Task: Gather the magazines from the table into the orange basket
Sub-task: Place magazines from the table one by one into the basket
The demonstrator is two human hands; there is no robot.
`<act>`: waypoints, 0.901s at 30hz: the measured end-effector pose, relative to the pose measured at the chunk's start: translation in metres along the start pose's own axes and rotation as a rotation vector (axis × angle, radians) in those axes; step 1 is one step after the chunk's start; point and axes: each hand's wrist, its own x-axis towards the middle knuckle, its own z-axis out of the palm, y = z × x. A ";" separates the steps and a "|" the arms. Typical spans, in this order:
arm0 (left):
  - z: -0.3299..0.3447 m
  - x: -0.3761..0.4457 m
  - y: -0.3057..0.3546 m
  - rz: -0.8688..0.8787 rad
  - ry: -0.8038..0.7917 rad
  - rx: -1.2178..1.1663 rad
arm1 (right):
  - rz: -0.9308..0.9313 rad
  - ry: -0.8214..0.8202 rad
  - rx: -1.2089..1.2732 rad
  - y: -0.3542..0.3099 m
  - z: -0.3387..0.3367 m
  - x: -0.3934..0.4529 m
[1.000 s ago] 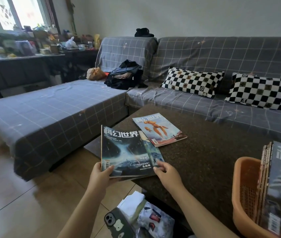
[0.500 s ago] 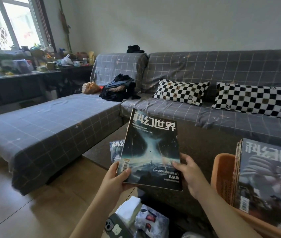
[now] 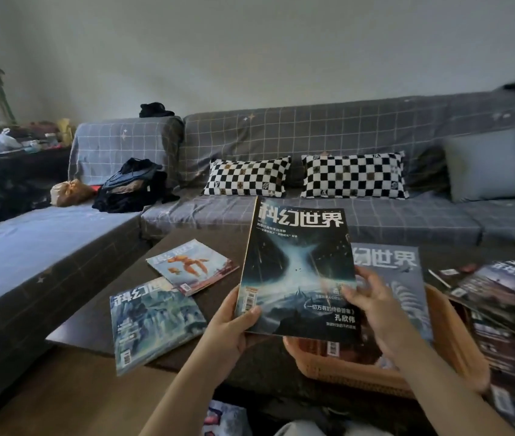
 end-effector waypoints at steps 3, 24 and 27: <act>0.029 0.018 -0.017 -0.080 -0.070 0.038 | 0.025 0.076 0.015 0.001 -0.039 -0.003; 0.103 0.073 -0.079 0.103 0.117 1.029 | -0.035 0.440 -0.715 0.036 -0.115 0.001; 0.099 0.073 -0.081 0.074 0.153 1.000 | -0.058 0.402 -0.778 0.038 -0.116 0.003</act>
